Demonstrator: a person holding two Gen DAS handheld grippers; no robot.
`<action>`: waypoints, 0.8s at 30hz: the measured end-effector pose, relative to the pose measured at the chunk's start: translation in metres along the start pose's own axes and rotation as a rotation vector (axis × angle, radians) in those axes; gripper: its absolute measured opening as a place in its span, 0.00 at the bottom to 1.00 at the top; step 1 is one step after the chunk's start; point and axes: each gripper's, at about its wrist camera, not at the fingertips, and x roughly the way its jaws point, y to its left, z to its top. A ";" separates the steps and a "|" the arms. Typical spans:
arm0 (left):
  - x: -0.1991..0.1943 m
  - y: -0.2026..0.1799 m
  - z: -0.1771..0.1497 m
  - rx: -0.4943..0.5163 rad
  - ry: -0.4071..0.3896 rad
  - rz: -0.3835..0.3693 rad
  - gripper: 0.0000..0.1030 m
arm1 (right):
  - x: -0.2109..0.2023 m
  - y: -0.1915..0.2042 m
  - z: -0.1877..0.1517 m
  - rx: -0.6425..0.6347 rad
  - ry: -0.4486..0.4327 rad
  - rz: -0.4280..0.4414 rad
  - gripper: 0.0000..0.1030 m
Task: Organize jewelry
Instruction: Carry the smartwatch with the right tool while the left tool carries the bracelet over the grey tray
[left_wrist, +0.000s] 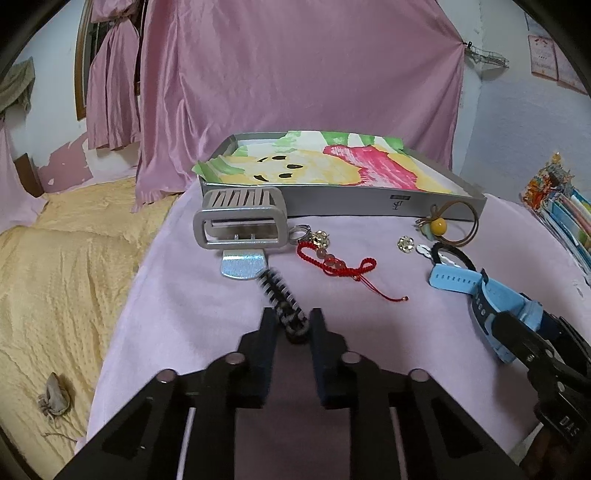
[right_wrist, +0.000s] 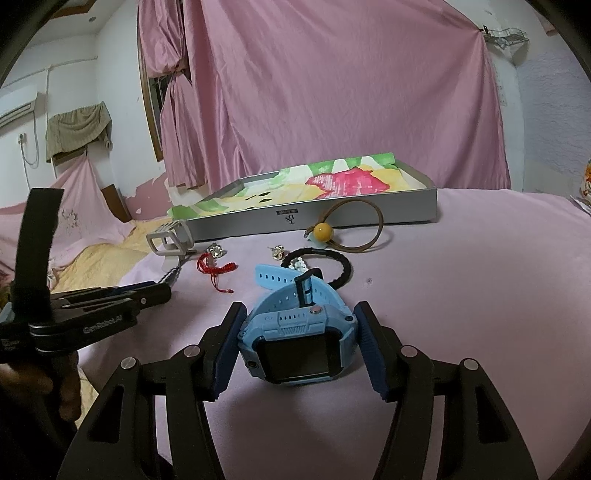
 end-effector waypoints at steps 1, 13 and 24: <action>-0.001 0.001 -0.001 -0.001 -0.001 -0.007 0.16 | 0.002 0.000 -0.001 -0.004 0.012 0.002 0.54; -0.013 0.002 -0.011 -0.009 -0.019 -0.122 0.15 | -0.002 0.002 -0.007 0.004 0.011 0.037 0.53; -0.033 0.000 0.006 -0.025 -0.128 -0.183 0.15 | -0.028 0.002 0.014 -0.021 -0.111 0.075 0.53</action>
